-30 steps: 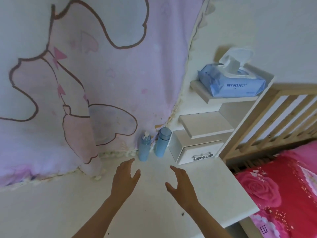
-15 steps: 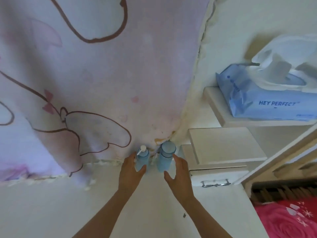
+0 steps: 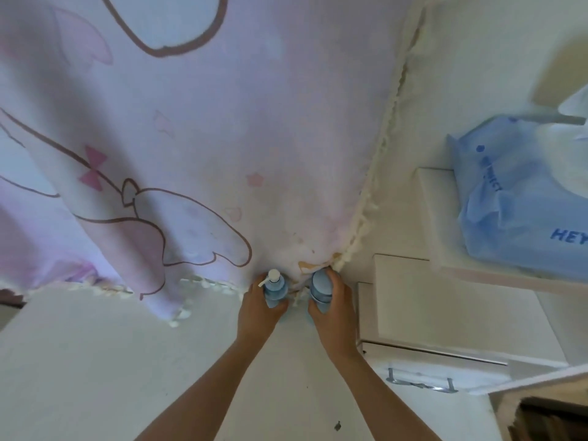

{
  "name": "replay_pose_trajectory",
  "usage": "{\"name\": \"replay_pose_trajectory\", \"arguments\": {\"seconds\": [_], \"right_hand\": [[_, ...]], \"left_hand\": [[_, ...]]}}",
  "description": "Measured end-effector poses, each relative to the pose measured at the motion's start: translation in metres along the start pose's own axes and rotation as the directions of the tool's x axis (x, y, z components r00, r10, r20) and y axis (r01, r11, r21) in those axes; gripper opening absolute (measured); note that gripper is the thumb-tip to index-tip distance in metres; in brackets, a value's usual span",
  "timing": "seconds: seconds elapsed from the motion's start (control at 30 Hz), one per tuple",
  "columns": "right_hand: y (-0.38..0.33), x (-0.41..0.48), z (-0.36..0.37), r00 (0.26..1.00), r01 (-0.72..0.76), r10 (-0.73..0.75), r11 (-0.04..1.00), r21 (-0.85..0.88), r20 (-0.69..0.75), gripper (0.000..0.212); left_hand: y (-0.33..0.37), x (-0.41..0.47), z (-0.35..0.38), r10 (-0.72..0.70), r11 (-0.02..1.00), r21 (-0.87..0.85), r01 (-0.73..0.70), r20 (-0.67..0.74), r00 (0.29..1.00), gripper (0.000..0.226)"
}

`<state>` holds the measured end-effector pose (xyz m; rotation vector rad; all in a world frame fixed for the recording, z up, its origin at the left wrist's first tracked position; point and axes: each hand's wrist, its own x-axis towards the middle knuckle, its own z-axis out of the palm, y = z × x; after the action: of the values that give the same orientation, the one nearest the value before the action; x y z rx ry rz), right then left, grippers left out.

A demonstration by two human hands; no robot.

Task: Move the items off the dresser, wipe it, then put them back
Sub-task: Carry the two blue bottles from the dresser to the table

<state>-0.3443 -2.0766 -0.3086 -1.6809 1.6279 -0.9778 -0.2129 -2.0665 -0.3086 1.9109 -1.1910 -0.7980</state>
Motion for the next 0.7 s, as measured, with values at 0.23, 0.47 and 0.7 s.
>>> {"name": "replay_pose_trajectory", "arguments": {"seconds": [0.23, 0.47, 0.7], "right_hand": [[-0.002, -0.006, -0.004, 1.000, 0.013, -0.013, 1.000, -0.012, 0.009, 0.061], [-0.027, -0.043, 0.014, 0.983, 0.093, -0.089, 0.996, -0.016, 0.160, 0.060], [-0.091, -0.096, 0.056, 0.908, 0.253, -0.249, 0.967, 0.032, 0.338, 0.060]], "left_hand": [[-0.003, -0.018, -0.011, -0.009, 1.000, -0.007, 0.009, -0.049, 0.999, 0.043], [-0.020, -0.052, -0.057, -0.040, 0.999, -0.017, 0.038, -0.118, 0.992, 0.047], [-0.053, -0.103, -0.146, -0.127, 0.992, -0.064, 0.113, -0.273, 0.954, 0.045]]}}
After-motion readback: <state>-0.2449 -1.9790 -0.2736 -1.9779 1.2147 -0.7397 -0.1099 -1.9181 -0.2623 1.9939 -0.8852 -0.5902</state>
